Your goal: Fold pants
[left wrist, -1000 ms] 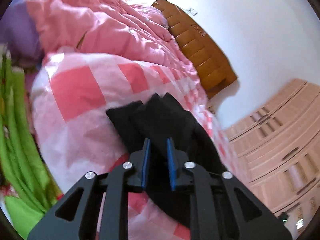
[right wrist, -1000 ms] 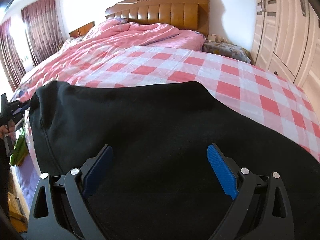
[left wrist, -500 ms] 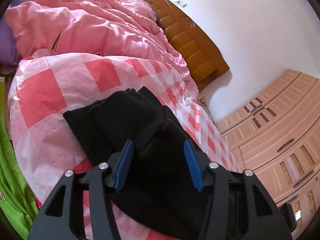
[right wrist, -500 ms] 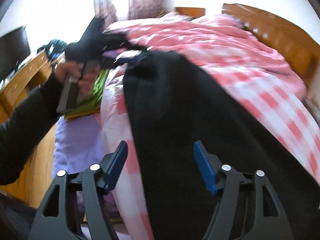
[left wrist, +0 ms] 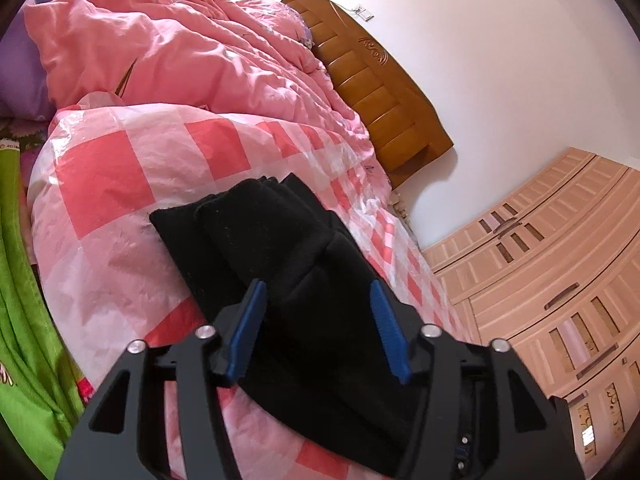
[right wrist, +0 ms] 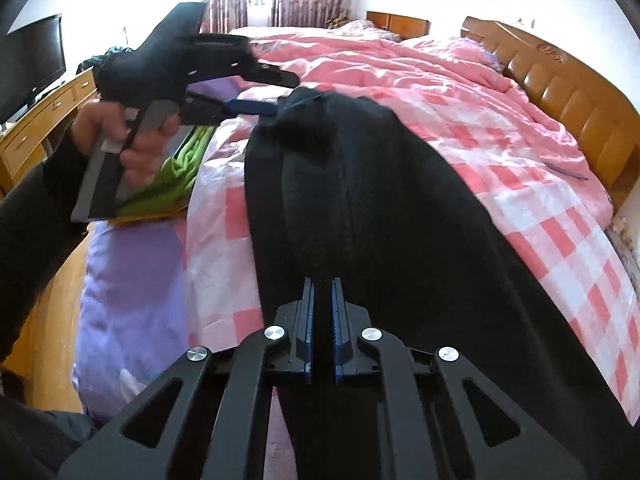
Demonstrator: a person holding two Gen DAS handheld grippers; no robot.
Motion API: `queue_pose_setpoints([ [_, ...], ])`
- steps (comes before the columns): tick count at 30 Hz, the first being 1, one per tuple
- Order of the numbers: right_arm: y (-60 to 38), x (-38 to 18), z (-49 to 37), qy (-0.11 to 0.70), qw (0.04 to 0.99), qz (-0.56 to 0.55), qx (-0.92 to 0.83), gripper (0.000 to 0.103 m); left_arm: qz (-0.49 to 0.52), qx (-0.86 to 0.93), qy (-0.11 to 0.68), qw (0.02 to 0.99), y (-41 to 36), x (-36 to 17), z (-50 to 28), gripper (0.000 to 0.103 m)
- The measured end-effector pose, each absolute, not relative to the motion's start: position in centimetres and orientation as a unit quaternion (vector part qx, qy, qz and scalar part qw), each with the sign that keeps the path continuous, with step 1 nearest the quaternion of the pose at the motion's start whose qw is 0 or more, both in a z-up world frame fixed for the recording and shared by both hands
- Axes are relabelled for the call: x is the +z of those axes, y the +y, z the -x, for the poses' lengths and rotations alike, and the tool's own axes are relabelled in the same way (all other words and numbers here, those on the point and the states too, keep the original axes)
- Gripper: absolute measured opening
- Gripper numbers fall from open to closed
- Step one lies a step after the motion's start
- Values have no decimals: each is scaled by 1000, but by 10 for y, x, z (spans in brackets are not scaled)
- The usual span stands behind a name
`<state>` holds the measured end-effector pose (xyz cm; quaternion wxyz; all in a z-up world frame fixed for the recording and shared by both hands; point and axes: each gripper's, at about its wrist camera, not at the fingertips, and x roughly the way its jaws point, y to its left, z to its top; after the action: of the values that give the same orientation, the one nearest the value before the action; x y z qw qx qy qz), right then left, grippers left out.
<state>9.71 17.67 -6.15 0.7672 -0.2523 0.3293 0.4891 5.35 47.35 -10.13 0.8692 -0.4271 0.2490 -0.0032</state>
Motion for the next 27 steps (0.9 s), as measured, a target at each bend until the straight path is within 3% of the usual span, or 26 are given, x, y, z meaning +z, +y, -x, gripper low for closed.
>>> queue_pose_setpoints([
  [3,169,-54,-103,333,774,217,492,8,430,-14,251,867,469,-95,-51,70],
  [10,164,-46,-106,330,782,199,491,8,439,24,313,842,466,-103,-75,69],
  [16,160,-41,-110,326,785,191,491,8,470,38,321,822,461,-114,-60,69],
  [18,159,-40,-110,325,786,189,491,8,472,36,325,819,462,-121,-68,62],
  [20,157,-39,-109,324,786,189,491,8,471,38,324,819,465,-124,-74,48],
  [21,157,-39,-108,323,787,190,490,8,470,38,324,820,467,-125,-77,24],
  [22,157,-38,-108,322,788,192,488,8,470,37,321,821,466,-122,-78,8],
  [27,157,-34,-104,313,788,200,491,8,405,46,277,870,455,-83,-64,6],
])
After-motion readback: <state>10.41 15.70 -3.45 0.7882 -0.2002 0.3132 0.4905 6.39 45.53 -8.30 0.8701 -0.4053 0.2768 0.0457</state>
